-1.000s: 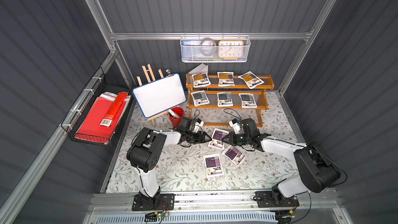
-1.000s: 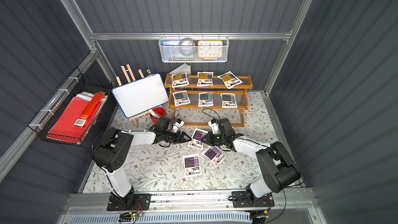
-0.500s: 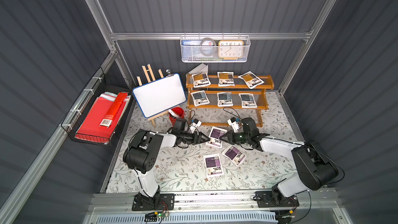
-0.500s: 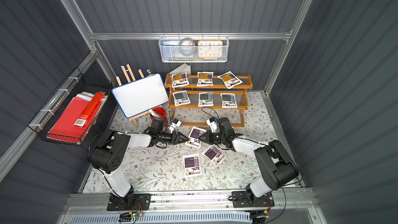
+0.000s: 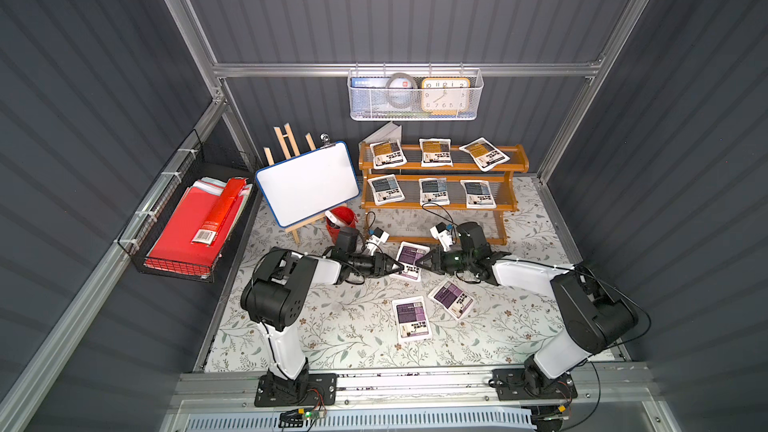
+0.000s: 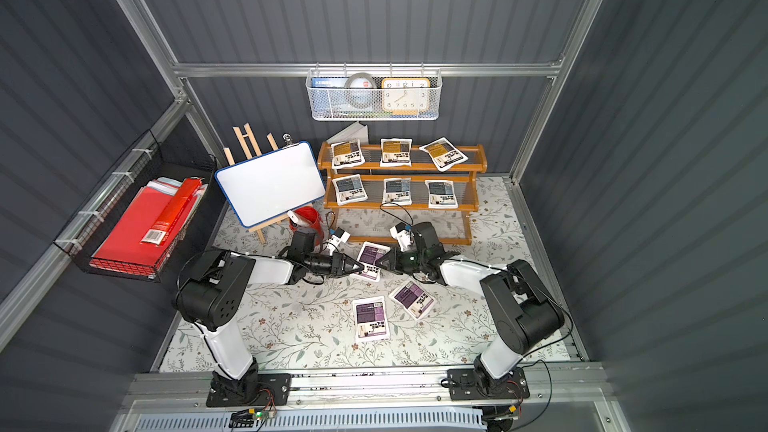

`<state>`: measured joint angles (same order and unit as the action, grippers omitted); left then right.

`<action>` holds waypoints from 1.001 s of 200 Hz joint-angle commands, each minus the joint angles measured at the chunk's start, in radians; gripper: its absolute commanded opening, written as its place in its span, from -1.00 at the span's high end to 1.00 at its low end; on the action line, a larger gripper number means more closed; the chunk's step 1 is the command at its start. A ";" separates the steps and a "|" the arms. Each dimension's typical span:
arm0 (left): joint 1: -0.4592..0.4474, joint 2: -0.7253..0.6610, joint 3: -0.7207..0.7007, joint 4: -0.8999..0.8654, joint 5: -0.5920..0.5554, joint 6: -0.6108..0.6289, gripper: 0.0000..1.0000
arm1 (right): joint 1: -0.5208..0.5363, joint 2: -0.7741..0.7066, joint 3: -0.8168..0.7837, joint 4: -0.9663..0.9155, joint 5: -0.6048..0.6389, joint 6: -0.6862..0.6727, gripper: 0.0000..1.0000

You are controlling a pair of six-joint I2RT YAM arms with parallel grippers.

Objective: Place the bagged coffee beans on the shelf by color
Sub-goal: Pick up the bagged coffee beans at the center of the board.

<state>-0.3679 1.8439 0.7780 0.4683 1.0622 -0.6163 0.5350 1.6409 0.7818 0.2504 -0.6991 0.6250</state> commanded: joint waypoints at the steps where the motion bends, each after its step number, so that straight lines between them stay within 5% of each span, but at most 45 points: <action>1: -0.003 0.006 0.022 0.051 0.031 -0.023 0.64 | 0.016 0.019 0.029 0.030 0.003 0.007 1.00; 20: -0.003 -0.011 0.007 0.059 0.010 -0.032 1.00 | 0.019 0.027 0.035 0.036 0.017 0.014 1.00; 28: -0.003 -0.018 0.003 0.044 -0.022 -0.033 1.00 | 0.020 0.031 0.039 0.038 0.022 0.017 0.99; 56: -0.003 -0.041 -0.052 0.214 -0.103 -0.161 1.00 | 0.021 0.025 0.032 0.065 0.062 0.046 0.23; 74: -0.002 -0.039 -0.050 0.308 -0.150 -0.236 1.00 | 0.021 0.031 0.020 0.087 0.077 0.064 0.06; 140: -0.002 0.098 -0.090 0.783 -0.249 -0.610 1.00 | 0.022 0.050 -0.087 0.405 0.126 0.233 0.05; 200: -0.006 0.097 -0.098 0.786 -0.273 -0.622 1.00 | 0.021 0.084 -0.117 0.593 0.130 0.325 0.27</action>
<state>-0.3676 1.9461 0.6914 1.1904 0.8127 -1.2098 0.5526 1.7077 0.6785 0.7158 -0.5774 0.8963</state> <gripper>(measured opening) 0.085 0.384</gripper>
